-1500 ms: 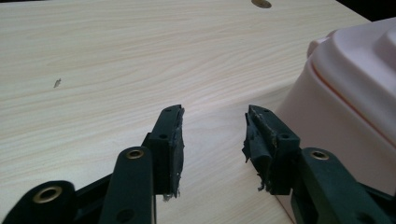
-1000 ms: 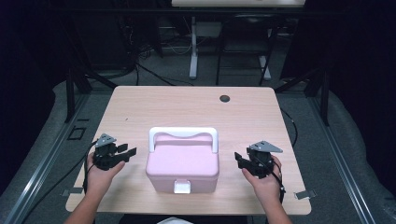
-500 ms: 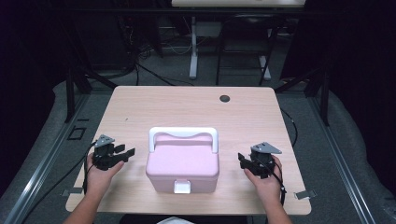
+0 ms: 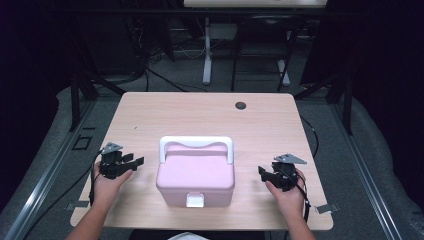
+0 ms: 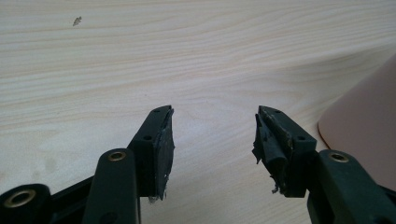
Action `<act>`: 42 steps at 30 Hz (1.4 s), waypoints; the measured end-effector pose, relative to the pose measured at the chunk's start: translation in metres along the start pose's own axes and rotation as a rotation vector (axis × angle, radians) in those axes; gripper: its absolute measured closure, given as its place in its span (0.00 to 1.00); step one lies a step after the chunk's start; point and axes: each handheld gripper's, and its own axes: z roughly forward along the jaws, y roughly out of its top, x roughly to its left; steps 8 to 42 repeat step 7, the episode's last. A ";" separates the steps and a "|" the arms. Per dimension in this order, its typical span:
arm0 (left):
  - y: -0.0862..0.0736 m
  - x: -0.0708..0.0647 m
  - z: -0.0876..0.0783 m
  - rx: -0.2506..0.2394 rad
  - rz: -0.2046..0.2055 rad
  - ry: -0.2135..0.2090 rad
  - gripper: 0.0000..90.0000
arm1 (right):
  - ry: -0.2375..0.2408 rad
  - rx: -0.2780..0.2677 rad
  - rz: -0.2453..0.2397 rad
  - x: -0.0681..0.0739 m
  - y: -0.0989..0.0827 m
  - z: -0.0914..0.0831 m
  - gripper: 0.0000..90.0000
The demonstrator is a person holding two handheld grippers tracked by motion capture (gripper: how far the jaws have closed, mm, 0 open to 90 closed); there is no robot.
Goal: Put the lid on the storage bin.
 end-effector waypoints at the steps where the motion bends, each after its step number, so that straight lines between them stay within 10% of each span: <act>1: 0.000 0.000 0.001 0.001 0.005 -0.001 0.51 | 0.000 0.005 -0.001 0.000 0.000 0.000 0.45; 42: 0.000 0.001 0.004 0.026 0.018 -0.004 0.48 | -0.015 0.015 0.003 -0.003 -0.001 -0.001 0.44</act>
